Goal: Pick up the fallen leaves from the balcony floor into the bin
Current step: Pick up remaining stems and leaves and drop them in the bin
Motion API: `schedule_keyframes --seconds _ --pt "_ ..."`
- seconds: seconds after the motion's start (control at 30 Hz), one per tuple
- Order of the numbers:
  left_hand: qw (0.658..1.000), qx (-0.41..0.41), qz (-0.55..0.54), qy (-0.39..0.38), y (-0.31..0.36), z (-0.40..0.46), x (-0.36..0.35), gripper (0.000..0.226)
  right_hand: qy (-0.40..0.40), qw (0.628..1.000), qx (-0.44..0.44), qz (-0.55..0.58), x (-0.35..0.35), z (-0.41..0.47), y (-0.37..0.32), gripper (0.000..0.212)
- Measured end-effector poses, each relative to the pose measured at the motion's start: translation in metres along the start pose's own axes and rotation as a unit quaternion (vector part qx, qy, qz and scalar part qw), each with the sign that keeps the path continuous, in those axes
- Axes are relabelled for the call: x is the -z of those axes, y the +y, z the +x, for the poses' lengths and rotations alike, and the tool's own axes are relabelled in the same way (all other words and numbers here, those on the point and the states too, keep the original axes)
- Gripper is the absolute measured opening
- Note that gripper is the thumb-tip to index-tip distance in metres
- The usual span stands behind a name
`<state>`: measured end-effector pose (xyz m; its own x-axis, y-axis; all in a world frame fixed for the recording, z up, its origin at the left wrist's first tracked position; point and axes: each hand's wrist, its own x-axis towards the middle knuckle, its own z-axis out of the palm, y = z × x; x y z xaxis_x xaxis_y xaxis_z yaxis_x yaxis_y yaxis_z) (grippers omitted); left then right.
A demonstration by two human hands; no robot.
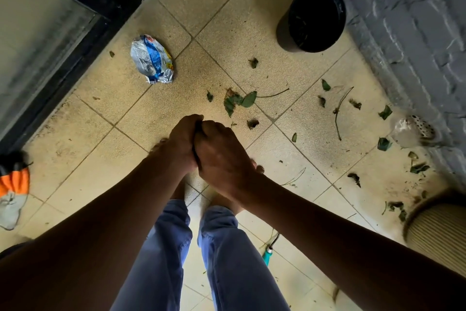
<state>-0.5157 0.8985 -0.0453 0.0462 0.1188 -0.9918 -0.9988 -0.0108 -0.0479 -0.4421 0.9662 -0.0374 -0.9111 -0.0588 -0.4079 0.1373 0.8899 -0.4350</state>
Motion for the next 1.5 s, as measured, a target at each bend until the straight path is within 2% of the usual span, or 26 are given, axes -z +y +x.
schedule_keyframes --seconds 0.07,0.17,0.27,0.4,0.5,0.63,0.7,0.8,0.87,0.93,1.03,1.1,1.2,1.37,1.5 --pt "1.0 -0.004 0.01 0.0 0.003 0.003 0.0 0.038 0.027 1.0 0.001 0.014 0.013 -0.009 -0.004 0.053" --pt "0.994 -0.048 0.057 0.081 0.013 0.013 -0.004 0.03 0.076 0.995 0.011 0.071 0.026 -0.017 0.007 0.05" --pt "0.987 -0.047 0.073 0.133 0.022 0.021 0.003 0.029 0.115 0.99 -0.037 0.071 0.027 -0.013 0.035 0.044" --pt "0.992 -0.021 0.065 0.105 0.018 0.028 0.02 0.035 0.109 0.985 -0.126 0.049 0.008 0.01 0.084 0.03" --pt "0.993 -0.002 0.078 0.094 0.006 0.026 0.026 0.039 0.052 0.985 -0.161 -0.031 -0.011 0.026 0.116 0.035" --pt "0.99 0.016 0.103 0.089 -0.008 0.025 0.032 0.046 -0.004 0.985 -0.168 -0.043 -0.023 0.04 0.14 0.049" --pt "0.99 0.015 0.105 0.091 -0.011 0.024 0.034 0.047 -0.019 0.985 -0.162 -0.052 -0.025 0.045 0.145 0.05" --pt "0.99 0.01 0.102 0.096 -0.012 0.022 0.036 0.046 0.001 0.982 -0.179 -0.057 -0.022 0.043 0.149 0.021" --pt "0.99 0.006 0.102 0.099 -0.013 0.023 0.037 0.046 0.026 0.979 -0.198 -0.041 -0.019 0.035 0.153 0.01" --pt "0.989 0.002 0.11 0.099 -0.012 0.022 0.036 0.046 0.039 0.982 -0.184 -0.031 -0.017 0.027 0.156 0.012" --pt "0.989 0.0 0.117 0.089 -0.01 0.02 0.031 0.048 0.032 0.988 -0.146 -0.024 -0.02 0.02 0.159 0.037" --pt "0.989 -0.001 0.117 0.087 -0.009 0.02 0.028 0.047 0.028 0.989 -0.143 -0.023 -0.024 0.023 0.159 0.046" --pt "0.988 -0.004 0.129 0.082 -0.007 0.02 0.027 0.046 0.026 0.986 -0.163 -0.022 -0.027 0.034 0.158 0.04" --pt "0.988 -0.004 0.137 0.066 -0.009 0.019 0.031 0.046 0.013 0.982 -0.187 -0.038 -0.022 0.046 0.162 0.016" --pt "0.99 0.006 0.124 0.061 -0.012 0.018 0.032 0.047 0.065 0.966 -0.247 0.037 -0.02 0.036 0.169 0.01"
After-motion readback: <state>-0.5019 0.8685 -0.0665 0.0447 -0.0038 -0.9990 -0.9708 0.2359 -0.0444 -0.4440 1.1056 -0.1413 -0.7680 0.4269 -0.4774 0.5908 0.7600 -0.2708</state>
